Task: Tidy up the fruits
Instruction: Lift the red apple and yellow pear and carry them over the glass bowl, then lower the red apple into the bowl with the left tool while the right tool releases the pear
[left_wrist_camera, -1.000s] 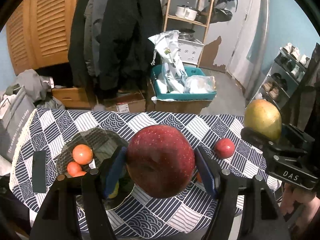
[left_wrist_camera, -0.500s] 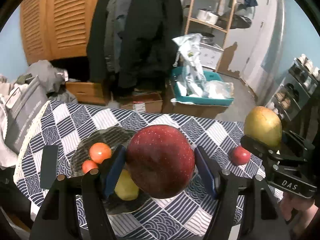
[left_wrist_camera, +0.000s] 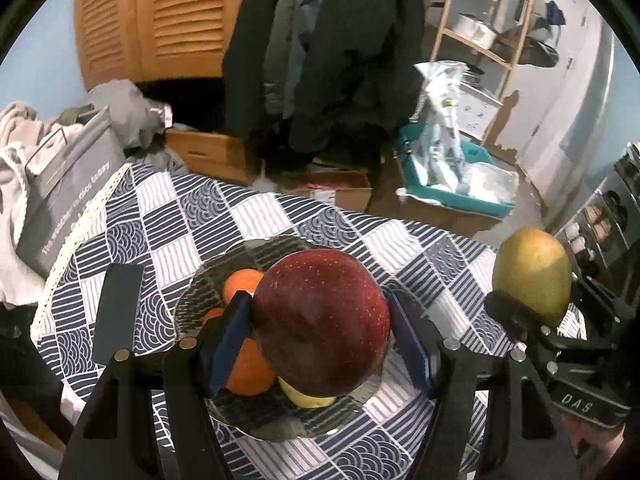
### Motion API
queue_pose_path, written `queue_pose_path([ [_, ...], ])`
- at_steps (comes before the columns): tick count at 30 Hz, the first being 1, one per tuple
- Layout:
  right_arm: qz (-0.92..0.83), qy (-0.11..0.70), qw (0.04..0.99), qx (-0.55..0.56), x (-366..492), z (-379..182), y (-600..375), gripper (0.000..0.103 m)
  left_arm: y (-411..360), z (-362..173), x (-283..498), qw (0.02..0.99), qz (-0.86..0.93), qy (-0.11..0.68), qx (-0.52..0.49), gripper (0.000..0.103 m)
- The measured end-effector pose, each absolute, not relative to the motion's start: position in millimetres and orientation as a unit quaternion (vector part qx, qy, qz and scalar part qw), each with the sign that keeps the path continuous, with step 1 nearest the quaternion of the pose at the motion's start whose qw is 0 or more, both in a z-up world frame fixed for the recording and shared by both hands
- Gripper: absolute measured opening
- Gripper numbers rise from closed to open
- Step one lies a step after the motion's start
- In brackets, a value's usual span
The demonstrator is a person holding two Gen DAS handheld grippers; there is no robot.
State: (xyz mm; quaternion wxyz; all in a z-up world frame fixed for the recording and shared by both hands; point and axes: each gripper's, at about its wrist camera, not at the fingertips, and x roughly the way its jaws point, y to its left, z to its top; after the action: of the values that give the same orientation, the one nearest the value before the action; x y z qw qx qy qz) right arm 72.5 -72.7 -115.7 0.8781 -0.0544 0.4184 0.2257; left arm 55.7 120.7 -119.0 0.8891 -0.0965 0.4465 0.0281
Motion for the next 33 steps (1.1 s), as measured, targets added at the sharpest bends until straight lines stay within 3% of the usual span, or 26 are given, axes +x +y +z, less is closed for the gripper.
queue_pose_path([
  [17,0.267,0.498,0.824,-0.047,107.8,-190.0,-20.0,0.075,165.8,-192.7,77.7,0.851,0.068,0.501,-0.142,0.071],
  [33,0.273,0.532,0.798,-0.068,109.9,-226.9,-10.1,0.076,174.1,-211.8,80.4,0.841,0.067,0.514,-0.154,0.072],
])
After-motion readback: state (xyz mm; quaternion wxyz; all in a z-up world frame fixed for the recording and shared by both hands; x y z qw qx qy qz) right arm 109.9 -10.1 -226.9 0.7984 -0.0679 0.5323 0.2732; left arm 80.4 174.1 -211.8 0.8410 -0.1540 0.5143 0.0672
